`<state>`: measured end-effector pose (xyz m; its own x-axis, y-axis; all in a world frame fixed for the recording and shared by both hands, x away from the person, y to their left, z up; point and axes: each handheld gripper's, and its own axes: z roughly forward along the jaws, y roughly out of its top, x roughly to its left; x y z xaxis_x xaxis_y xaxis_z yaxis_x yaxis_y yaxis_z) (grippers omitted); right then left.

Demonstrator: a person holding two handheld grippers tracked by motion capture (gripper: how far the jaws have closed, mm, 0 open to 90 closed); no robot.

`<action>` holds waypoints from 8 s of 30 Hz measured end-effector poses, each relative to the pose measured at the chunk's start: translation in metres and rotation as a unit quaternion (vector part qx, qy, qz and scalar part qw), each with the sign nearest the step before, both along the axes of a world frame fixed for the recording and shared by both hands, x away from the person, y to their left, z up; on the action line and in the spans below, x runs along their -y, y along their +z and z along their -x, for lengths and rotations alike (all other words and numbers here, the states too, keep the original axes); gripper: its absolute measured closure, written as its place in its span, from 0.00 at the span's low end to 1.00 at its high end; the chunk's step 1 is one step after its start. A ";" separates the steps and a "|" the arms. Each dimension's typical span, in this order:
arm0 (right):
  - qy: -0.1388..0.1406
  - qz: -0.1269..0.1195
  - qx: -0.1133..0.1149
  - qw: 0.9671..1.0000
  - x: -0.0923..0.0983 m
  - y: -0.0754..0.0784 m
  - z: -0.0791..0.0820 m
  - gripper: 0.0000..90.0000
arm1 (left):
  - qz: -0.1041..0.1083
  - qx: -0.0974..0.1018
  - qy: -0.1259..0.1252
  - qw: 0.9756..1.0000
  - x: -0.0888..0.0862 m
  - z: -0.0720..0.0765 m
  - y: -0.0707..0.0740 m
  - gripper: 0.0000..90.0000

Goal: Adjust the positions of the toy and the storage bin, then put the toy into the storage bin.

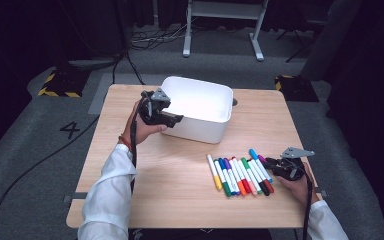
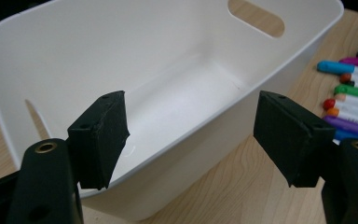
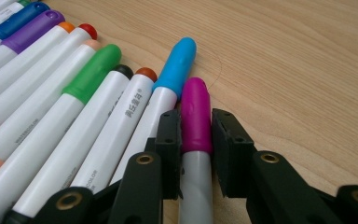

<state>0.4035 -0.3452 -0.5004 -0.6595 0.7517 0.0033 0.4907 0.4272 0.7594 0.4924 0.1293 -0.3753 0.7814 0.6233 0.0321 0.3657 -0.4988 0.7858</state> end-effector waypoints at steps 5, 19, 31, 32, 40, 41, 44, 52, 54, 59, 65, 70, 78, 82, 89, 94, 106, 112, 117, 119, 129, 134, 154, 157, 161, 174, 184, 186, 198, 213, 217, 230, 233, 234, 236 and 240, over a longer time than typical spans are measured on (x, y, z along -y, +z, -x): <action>0.001 -0.001 0.000 1.000 0.000 0.000 0.000 0.82 | -0.003 -0.011 -0.023 1.000 0.017 -0.006 -0.008 0.29; 0.005 0.001 -0.001 1.000 0.000 0.000 0.000 0.82 | -0.025 -0.021 -0.122 0.992 0.067 0.001 -0.015 0.80; 0.007 0.006 -0.004 1.000 0.002 0.001 0.001 0.82 | -0.040 -0.012 -0.082 0.996 0.128 0.015 -0.013 0.81; 0.008 0.008 -0.003 1.000 0.002 0.002 0.002 0.82 | -0.040 -0.013 -0.079 0.996 0.134 0.016 -0.013 0.81; 0.017 0.016 -0.008 1.000 -0.001 0.003 0.012 0.83 | -0.027 -0.018 -0.065 0.997 0.184 0.035 -0.014 0.80; 0.016 0.017 -0.008 1.000 -0.001 0.003 0.013 0.83 | -0.025 -0.020 -0.067 0.997 0.187 0.037 -0.014 0.80; 0.013 0.014 -0.010 1.000 0.000 0.003 0.018 0.83 | -0.014 -0.027 -0.064 0.997 0.192 0.043 -0.014 0.79; 0.008 0.018 -0.011 1.000 -0.003 0.004 0.024 0.83 | -0.004 -0.025 -0.048 0.999 0.199 0.066 -0.016 0.76; 0.006 0.020 -0.013 1.000 -0.005 0.004 0.025 0.83 | -0.005 -0.026 -0.054 0.998 0.200 0.070 -0.016 0.76; 0.002 0.019 -0.014 1.000 -0.006 0.004 0.032 0.83 | -0.001 -0.029 -0.053 0.998 0.202 0.076 -0.016 0.76; -0.001 0.019 -0.014 1.000 -0.007 0.004 0.038 0.83 | 0.002 -0.033 -0.053 0.998 0.205 0.087 -0.017 0.75; -0.003 0.021 -0.015 1.000 -0.008 0.005 0.039 0.83 | 0.000 -0.036 -0.058 0.998 0.209 0.095 -0.018 0.74; 0.001 0.022 -0.014 1.000 -0.010 0.005 0.039 0.83 | 0.011 -0.034 -0.057 0.998 0.212 0.104 -0.019 0.73; 0.001 0.022 -0.014 1.000 -0.010 0.005 0.039 0.83 | -0.001 -0.024 -0.047 0.999 0.213 0.106 -0.018 0.64; 0.002 0.020 -0.013 1.000 -0.009 0.004 0.039 0.83 | 0.019 -0.010 -0.060 0.998 0.201 0.110 -0.013 0.38; 0.002 0.020 -0.013 1.000 -0.008 0.004 0.038 0.83 | 0.046 0.014 -0.070 0.996 0.166 0.124 0.010 0.23; 0.002 0.019 -0.015 1.000 -0.008 0.005 0.037 0.83 | 0.021 0.021 -0.109 0.994 0.067 0.186 -0.013 0.18; 0.003 0.018 -0.014 1.000 -0.007 0.004 0.037 0.83 | -0.015 -0.047 -0.100 0.994 0.043 0.191 -0.077 0.19; 0.005 0.017 -0.011 1.000 -0.007 0.004 0.037 0.83 | -0.029 -0.078 -0.092 0.992 0.048 0.187 -0.116 0.19; 0.006 0.018 -0.011 1.000 -0.007 0.004 0.037 0.83 | -0.032 -0.079 -0.091 0.992 0.050 0.185 -0.119 0.20; 0.014 0.009 -0.009 1.000 0.002 0.007 0.036 0.83 | -0.044 -0.072 -0.060 0.995 0.069 0.175 -0.127 0.18; 0.022 0.008 -0.006 1.000 0.004 0.009 0.037 0.83 | -0.051 -0.075 -0.042 0.995 0.072 0.166 -0.127 0.13; 0.052 -0.048 0.035 0.997 0.014 0.033 0.046 0.83 | -0.049 -0.075 -0.003 0.996 0.003 0.139 -0.128 0.11; 0.053 -0.052 0.042 0.996 0.015 0.036 0.048 0.83 | -0.049 -0.075 -0.003 0.996 0.003 0.139 -0.128 0.11; 0.056 -0.077 0.057 0.994 0.019 0.045 0.051 0.83 | -0.049 -0.075 -0.003 0.996 0.003 0.139 -0.128 0.11; 0.078 -0.134 0.116 0.981 0.027 0.097 0.056 0.83 | -0.049 -0.072 -0.009 0.996 -0.002 0.141 -0.128 0.12; 0.097 -0.124 0.154 0.975 0.017 0.155 0.045 0.83 | -0.043 -0.071 0.009 0.997 -0.027 0.148 -0.128 0.17; 0.097 -0.122 0.155 0.975 0.015 0.158 0.044 0.83 | -0.042 -0.073 0.015 0.996 -0.027 0.148 -0.128 0.17; 0.127 -0.091 0.179 0.972 -0.011 0.199 0.018 0.83 | -0.043 -0.071 0.019 0.996 -0.027 0.147 -0.128 0.16; 0.172 -0.017 0.156 0.972 -0.080 0.201 -0.015 0.83 | -0.044 -0.071 0.020 0.996 -0.027 0.147 -0.128 0.16; 0.188 0.002 0.137 0.972 -0.098 0.190 -0.024 0.83 | -0.044 -0.071 0.020 0.996 -0.027 0.147 -0.128 0.16; 0.274 0.095 0.024 0.957 -0.132 0.155 -0.045 0.83 | -0.044 -0.071 0.021 0.996 -0.026 0.147 -0.128 0.16; 0.297 0.126 -0.001 0.947 -0.138 0.148 -0.046 0.83 | -0.045 -0.070 0.022 0.996 -0.026 0.147 -0.128 0.16; 0.299 0.135 -0.007 0.944 -0.140 0.147 -0.046 0.83 | -0.046 -0.070 0.021 0.996 -0.027 0.147 -0.128 0.16; 0.307 0.152 -0.018 0.939 -0.143 0.145 -0.047 0.83 | -0.046 -0.070 0.021 0.996 -0.027 0.147 -0.128 0.16; 0.311 0.165 -0.033 0.935 -0.148 0.142 -0.049 0.82 | -0.046 -0.070 0.021 0.996 -0.027 0.147 -0.128 0.16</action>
